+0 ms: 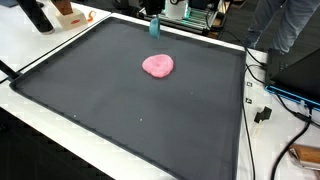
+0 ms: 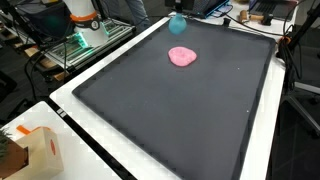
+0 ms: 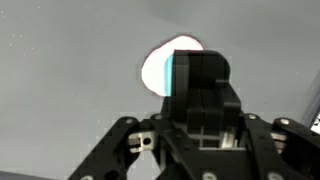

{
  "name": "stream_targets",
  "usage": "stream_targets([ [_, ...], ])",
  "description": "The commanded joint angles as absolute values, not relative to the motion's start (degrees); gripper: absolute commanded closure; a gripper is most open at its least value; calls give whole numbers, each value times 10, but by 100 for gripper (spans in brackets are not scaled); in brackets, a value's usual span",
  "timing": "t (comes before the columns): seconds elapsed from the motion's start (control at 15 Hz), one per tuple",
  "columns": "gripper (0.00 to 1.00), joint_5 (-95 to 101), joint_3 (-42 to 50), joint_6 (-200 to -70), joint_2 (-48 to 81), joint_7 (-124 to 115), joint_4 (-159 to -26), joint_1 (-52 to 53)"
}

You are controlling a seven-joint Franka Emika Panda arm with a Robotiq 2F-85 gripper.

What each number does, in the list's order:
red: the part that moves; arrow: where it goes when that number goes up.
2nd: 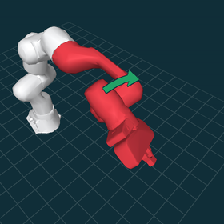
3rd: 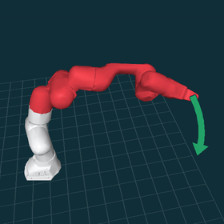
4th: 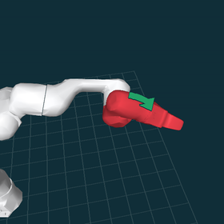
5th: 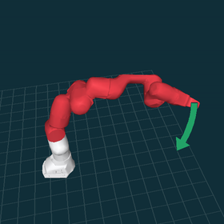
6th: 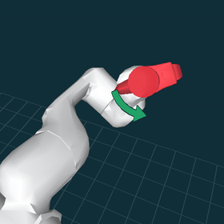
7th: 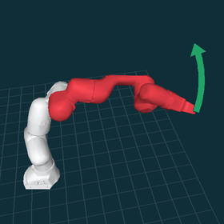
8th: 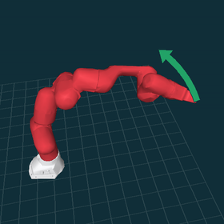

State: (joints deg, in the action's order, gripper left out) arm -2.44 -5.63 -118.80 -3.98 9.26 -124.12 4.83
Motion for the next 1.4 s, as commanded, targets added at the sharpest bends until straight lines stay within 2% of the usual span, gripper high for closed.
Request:
stream_targets([
  [0.0, 75, 16, -69, -1204, -74, 33, -1271, 60],
  [0.6, 75, 108, -107, -1199, -92, -47, -1269, 80],
  [0.67, 50, 77, -98, -1196, -75, -29, -1251, 78],
  [1.13, 50, 94, -104, -1196, -76, -35, -1251, 81],
  [1.2, 75, 94, -104, -1196, -76, -35, -1251, 81],
  [1.33, 75, 78, -89, -1197, -62, -29, -1238, 70],
])
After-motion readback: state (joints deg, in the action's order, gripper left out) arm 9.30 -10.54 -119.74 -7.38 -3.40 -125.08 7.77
